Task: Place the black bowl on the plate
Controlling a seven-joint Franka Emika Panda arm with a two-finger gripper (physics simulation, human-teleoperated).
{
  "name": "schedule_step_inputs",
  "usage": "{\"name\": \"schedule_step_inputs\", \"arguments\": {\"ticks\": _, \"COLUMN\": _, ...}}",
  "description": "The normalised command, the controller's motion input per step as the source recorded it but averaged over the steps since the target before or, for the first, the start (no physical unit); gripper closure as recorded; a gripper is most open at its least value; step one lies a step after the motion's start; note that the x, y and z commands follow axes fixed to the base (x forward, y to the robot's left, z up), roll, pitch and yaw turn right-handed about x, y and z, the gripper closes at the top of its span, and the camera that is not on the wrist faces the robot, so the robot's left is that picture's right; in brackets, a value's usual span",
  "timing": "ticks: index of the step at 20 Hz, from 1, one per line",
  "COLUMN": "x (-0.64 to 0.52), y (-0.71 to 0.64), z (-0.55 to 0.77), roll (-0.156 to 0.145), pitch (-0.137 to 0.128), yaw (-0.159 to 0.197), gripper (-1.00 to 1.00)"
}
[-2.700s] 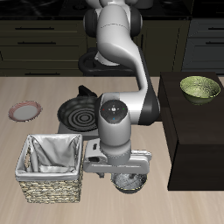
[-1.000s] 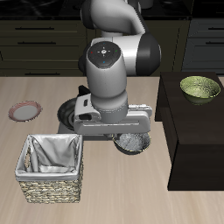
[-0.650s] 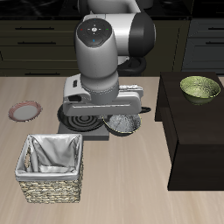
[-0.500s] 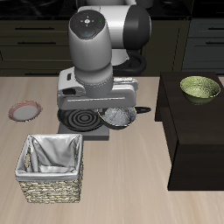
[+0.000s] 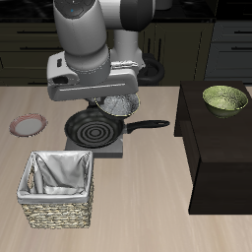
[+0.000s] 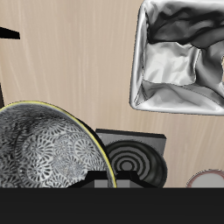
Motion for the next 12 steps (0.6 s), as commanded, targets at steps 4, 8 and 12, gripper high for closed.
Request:
{"name": "schedule_step_inputs", "arguments": {"ticks": 4, "x": -0.31, "y": -0.24, "z": 0.09, "roll": -0.027, "pitch": -0.010, "yaw": -0.007, "gripper": 1.00}}
{"name": "schedule_step_inputs", "arguments": {"ticks": 8, "x": -0.30, "y": -0.38, "z": 0.16, "roll": -0.033, "pitch": -0.044, "yaw": 0.014, "gripper": 1.00}}
{"name": "schedule_step_inputs", "arguments": {"ticks": 12, "x": -0.31, "y": -0.30, "z": 0.13, "roll": -0.001, "pitch": -0.064, "yaw": 0.025, "gripper": 1.00}}
